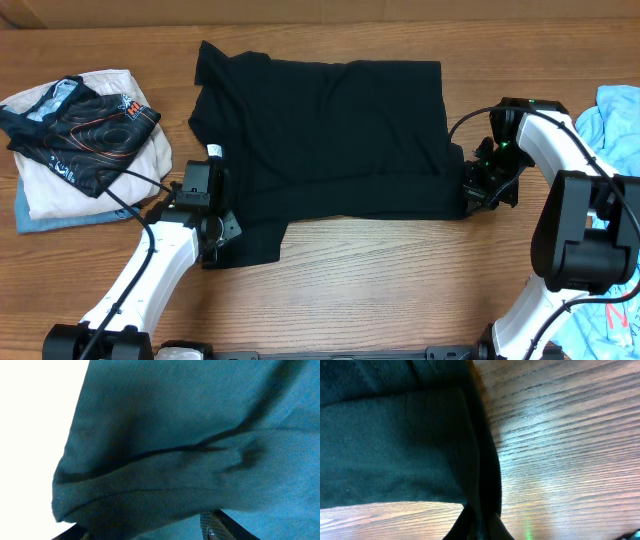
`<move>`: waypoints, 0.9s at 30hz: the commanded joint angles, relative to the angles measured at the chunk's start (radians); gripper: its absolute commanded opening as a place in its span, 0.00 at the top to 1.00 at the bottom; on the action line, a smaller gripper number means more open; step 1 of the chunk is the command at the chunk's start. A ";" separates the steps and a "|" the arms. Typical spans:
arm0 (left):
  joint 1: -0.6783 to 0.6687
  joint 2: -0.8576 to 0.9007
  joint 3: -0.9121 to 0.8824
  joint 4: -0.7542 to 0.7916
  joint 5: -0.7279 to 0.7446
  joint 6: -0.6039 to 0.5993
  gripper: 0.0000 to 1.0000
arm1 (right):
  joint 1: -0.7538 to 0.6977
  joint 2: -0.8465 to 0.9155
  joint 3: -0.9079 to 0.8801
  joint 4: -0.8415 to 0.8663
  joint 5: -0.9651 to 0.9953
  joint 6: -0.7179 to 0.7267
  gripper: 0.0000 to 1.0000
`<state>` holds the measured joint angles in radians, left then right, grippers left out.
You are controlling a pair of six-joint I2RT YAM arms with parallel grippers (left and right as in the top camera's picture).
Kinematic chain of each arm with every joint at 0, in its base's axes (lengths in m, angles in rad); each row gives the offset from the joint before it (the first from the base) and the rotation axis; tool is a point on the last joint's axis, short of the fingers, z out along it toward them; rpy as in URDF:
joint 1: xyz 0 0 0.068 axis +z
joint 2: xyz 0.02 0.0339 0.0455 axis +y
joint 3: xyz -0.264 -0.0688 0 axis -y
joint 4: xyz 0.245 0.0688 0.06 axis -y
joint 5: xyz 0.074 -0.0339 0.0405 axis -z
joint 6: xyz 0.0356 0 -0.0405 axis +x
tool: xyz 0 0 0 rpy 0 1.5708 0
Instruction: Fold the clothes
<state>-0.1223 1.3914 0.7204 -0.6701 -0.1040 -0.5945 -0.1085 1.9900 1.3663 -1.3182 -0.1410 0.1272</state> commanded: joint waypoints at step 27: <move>0.005 -0.050 0.251 -0.182 -0.012 0.148 0.96 | 0.002 -0.027 0.024 0.012 0.009 0.003 0.95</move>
<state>-0.1223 1.3849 0.8715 -0.8211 -0.1017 -0.5014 -0.1089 1.9900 1.3678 -1.3094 -0.1410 0.1272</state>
